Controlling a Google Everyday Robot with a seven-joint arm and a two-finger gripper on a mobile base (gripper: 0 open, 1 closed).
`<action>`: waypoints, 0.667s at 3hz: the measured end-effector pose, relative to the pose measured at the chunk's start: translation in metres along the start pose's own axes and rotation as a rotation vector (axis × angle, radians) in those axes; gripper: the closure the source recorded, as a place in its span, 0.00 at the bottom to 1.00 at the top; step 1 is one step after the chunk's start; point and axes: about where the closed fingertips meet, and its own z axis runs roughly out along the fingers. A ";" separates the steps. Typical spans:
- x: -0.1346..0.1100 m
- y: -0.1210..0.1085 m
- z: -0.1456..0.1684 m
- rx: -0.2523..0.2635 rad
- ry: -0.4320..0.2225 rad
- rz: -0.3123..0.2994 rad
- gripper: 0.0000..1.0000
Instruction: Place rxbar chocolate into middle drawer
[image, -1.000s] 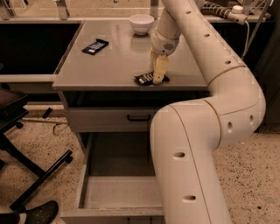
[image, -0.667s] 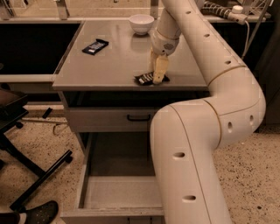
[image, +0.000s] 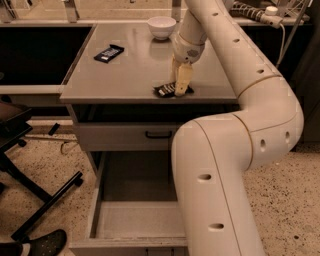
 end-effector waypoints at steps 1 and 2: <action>0.000 0.000 0.000 0.000 0.000 0.000 0.35; 0.000 0.000 0.000 0.000 0.000 0.000 0.12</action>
Offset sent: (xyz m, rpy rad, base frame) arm 0.0000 0.0000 0.0072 0.0000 0.0000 0.0000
